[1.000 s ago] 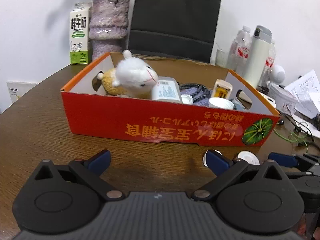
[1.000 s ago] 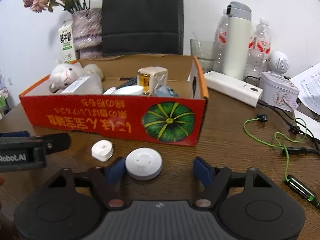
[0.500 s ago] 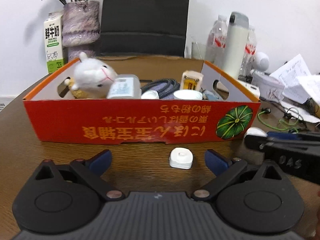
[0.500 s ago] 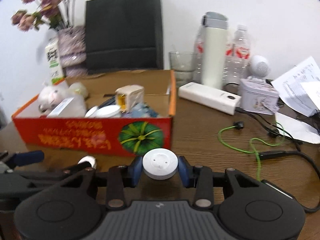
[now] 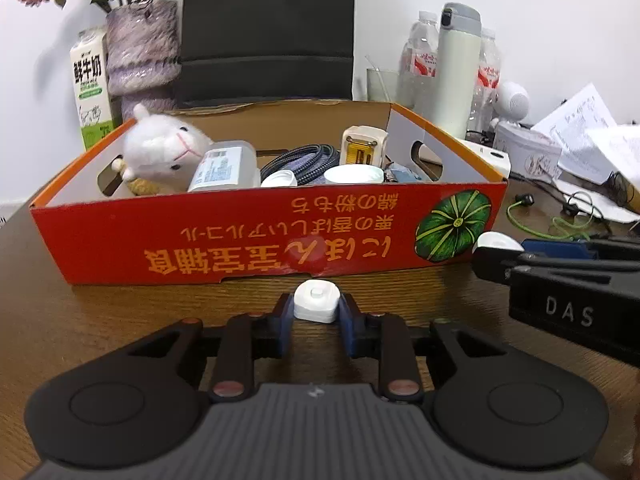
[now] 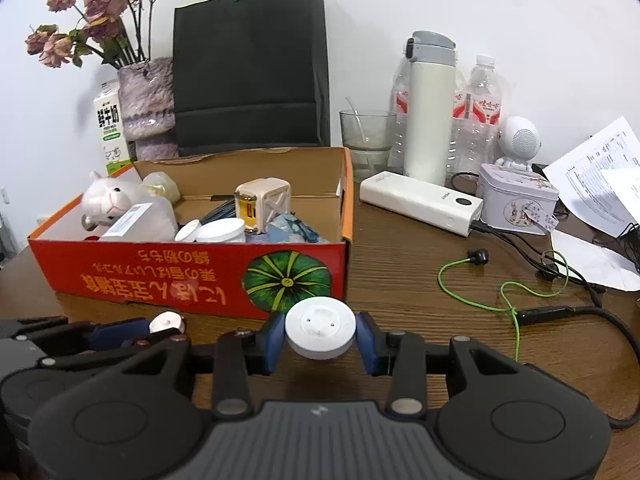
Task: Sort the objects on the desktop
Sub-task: 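Grasp the small white cap with the left gripper while the right grasps the round white lid, then carry the small cap and round lid into the box and release both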
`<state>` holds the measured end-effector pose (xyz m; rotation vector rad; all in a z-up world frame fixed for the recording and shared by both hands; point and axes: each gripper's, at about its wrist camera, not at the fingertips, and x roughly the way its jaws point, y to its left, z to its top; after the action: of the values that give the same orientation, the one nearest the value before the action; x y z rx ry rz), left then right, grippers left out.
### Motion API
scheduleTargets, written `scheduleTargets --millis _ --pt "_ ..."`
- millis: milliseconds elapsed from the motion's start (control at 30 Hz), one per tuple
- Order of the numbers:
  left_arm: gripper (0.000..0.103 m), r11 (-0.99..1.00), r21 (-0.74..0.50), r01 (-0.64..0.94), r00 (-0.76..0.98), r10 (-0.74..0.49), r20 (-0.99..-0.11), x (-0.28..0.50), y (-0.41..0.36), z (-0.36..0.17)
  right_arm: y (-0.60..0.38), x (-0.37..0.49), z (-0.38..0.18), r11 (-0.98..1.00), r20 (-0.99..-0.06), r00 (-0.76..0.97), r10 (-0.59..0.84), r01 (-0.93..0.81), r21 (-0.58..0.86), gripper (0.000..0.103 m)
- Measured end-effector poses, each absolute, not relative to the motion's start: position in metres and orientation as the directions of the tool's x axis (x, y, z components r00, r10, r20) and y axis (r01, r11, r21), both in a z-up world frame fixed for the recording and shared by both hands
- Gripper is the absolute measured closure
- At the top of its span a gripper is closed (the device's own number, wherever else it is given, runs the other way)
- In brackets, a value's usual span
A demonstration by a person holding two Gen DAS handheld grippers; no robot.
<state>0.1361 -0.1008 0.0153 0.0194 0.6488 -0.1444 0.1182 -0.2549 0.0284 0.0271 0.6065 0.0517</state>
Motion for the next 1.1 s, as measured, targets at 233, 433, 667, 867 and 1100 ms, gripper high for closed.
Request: scheduleTargets --millis 233,433,667,867,1100 --pt "0.078 0.985 -0.07 0.156 0.814 -0.169 -0.555 0.116 -0.089 0.03 -0.249 0.115 0.031 0.997 -0.565 0.822 0.074 -0.069 0.031 0.066" --pt "0.078 0.985 -0.094 0.141 0.865 -0.169 -0.473 0.099 -0.083 0.056 -0.244 0.105 0.054 0.992 -0.528 0.841 0.116 -0.119 0.029 0.065" --pt "0.078 0.974 -0.202 0.105 0.918 -0.173 -0.356 0.123 -0.06 0.109 -0.232 0.111 0.108 0.988 -0.393 0.907 0.153 -0.14 0.062 0.065" --pt "0.078 0.965 -0.256 0.064 0.933 -0.148 -0.328 0.161 -0.031 0.124 -0.213 0.154 0.118 0.983 -0.358 0.916 0.181 -0.154 0.103 0.065" --pt "0.078 0.963 -0.269 0.022 0.917 -0.127 -0.379 0.219 -0.01 0.118 -0.189 0.226 0.1 0.982 -0.42 0.889 0.182 -0.143 0.123 0.065"
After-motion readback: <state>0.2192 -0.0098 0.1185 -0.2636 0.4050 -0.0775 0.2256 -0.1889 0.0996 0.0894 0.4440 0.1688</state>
